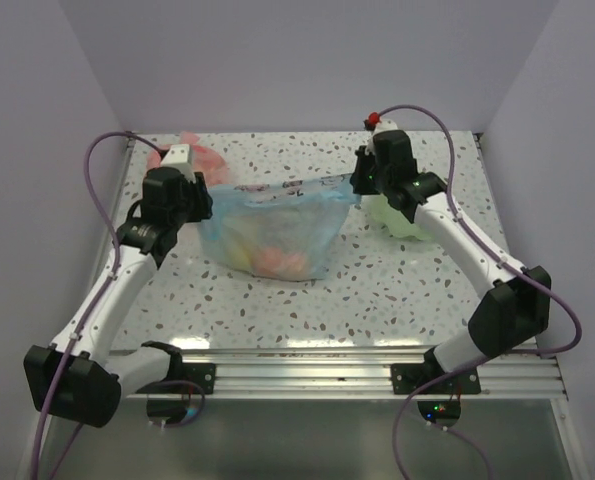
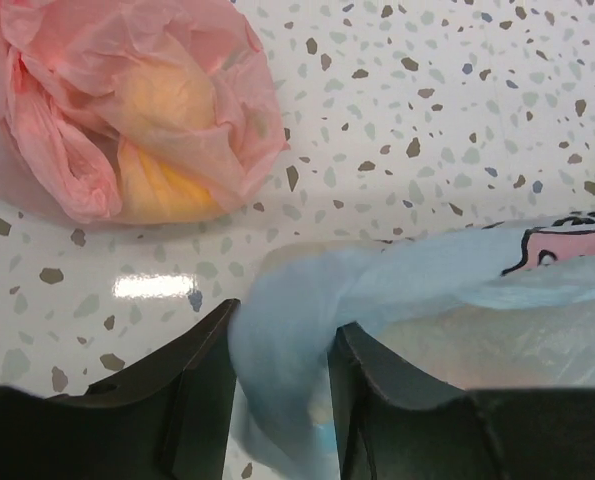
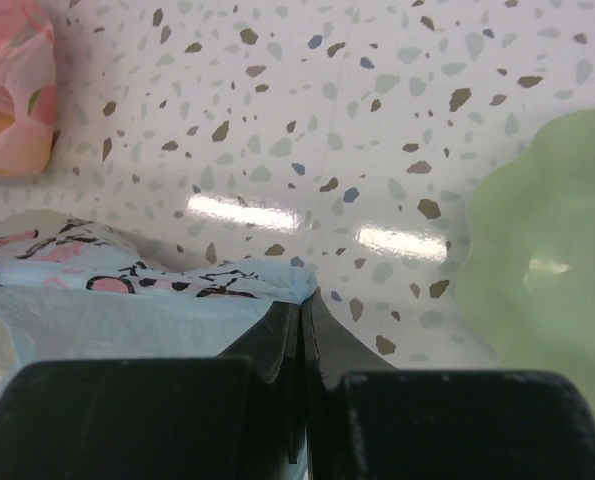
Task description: Untie the knot of the plastic bag and take out the fruit
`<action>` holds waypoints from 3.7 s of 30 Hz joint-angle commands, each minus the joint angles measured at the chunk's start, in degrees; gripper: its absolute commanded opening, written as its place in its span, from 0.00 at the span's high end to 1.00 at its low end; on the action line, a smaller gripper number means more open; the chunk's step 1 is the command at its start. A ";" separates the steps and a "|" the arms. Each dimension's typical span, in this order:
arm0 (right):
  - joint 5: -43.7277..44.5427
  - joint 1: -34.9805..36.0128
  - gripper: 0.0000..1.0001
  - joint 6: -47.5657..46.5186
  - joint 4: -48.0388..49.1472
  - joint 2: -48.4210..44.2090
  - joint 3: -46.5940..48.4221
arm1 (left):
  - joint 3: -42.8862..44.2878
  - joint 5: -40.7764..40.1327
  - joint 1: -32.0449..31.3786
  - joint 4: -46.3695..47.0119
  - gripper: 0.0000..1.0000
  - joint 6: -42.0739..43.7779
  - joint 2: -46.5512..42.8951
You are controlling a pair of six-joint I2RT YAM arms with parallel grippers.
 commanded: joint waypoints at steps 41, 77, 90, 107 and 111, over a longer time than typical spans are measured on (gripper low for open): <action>-0.84 3.24 1.00 -19.62 -5.02 -7.79 1.85 | 18.68 18.13 2.26 -11.38 0.00 8.16 -7.65; -3.39 3.42 1.00 -18.48 -6.86 -8.49 3.70 | 14.47 -6.28 -27.72 6.90 0.07 21.44 15.21; -4.53 3.33 1.00 -16.73 -6.42 -8.67 3.00 | 14.03 -10.50 -26.67 6.99 0.12 21.00 18.81; -0.84 -0.97 1.00 -9.98 -4.32 -5.78 -1.13 | 6.21 -12.45 -7.69 3.66 0.33 9.94 16.36; 0.73 -4.22 1.00 -6.18 -3.70 1.33 0.36 | 4.45 -10.25 -2.60 0.76 0.51 6.76 13.28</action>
